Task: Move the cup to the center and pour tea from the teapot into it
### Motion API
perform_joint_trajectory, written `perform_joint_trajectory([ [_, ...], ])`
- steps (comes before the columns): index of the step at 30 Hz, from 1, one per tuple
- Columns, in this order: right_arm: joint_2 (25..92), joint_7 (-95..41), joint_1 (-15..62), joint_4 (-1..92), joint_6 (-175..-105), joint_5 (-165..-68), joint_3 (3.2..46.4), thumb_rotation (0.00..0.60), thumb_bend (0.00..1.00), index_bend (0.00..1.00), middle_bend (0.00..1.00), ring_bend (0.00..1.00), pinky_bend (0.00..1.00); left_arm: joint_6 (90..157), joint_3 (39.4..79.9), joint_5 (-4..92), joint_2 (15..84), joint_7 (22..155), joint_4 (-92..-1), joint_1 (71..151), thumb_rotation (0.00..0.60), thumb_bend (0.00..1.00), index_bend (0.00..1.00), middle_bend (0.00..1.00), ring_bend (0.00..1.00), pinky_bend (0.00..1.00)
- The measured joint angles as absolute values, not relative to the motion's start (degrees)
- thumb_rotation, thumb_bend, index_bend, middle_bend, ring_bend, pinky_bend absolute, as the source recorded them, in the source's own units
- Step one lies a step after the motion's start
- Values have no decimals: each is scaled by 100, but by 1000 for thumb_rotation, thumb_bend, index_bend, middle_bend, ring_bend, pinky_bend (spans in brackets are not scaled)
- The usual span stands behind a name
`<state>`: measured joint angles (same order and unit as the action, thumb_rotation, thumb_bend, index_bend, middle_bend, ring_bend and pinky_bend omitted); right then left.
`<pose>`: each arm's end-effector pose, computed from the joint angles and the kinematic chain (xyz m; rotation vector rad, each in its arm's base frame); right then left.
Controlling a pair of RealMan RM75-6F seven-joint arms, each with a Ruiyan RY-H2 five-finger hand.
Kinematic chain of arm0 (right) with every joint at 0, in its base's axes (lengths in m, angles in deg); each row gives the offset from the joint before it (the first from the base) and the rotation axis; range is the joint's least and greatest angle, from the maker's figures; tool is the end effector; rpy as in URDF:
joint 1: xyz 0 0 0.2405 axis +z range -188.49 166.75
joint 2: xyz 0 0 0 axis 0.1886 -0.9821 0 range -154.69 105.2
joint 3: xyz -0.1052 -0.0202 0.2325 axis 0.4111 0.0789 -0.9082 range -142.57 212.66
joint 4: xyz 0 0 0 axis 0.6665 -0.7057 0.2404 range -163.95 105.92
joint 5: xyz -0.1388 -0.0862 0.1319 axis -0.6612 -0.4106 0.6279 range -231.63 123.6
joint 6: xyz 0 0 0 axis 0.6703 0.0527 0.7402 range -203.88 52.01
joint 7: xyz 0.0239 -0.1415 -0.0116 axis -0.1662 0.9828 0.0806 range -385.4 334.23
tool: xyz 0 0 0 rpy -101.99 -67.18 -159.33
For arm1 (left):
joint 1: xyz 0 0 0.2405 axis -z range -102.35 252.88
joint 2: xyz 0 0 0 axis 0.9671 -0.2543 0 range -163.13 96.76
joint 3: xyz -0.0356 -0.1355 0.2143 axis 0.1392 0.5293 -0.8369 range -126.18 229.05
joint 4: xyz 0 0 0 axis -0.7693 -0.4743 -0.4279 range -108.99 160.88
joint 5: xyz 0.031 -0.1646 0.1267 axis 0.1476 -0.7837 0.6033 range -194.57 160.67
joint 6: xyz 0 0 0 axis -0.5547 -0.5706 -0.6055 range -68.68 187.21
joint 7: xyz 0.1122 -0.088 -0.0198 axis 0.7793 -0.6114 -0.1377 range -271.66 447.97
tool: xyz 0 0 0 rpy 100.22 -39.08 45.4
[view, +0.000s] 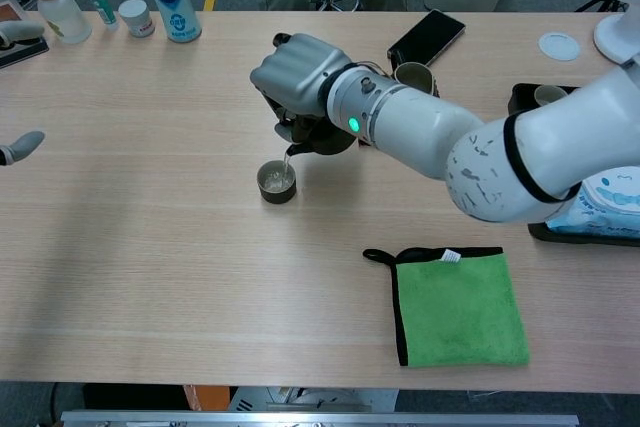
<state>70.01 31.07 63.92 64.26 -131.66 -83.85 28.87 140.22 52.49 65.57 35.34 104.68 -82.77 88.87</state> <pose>0.0043 -0.3301 -0.0753 2.2545 -0.4726 0.6228 -0.2254 0.2038 0.1053 -1.5279 -0.9686 -0.9835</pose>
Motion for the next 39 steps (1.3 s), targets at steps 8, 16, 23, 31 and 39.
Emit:
perform_joint_trajectory([
  [8,7047,3074,6438,6361,-13143,-8338,2885,509,443,1000,963,884,22,13939,5285,6534,3490,10374,-8302,8881,600,303,62,125,122,27],
  [16,7085,2848,6389,6327,-13102,-8410,2863,516,442,1000,963,884,22,13881,5301,6503,3492,10380,-8270,8871,600,303,62,125,122,27],
  [23,7081,2290,6151,6318,-13103,-8682,2817,519,442,1000,963,884,21,13860,5316,6522,3516,10409,-8256,8869,600,303,62,125,121,27],
  [31,7043,1357,5745,6276,-13048,-9195,2724,522,442,1000,963,884,22,13833,5328,6535,3526,10465,-8271,8871,600,303,62,125,121,27],
  [39,6499,77,5105,6680,-12872,-9937,2669,524,442,1000,963,882,22,13740,5330,6548,3534,10481,-8230,8906,600,304,62,125,121,27],
])
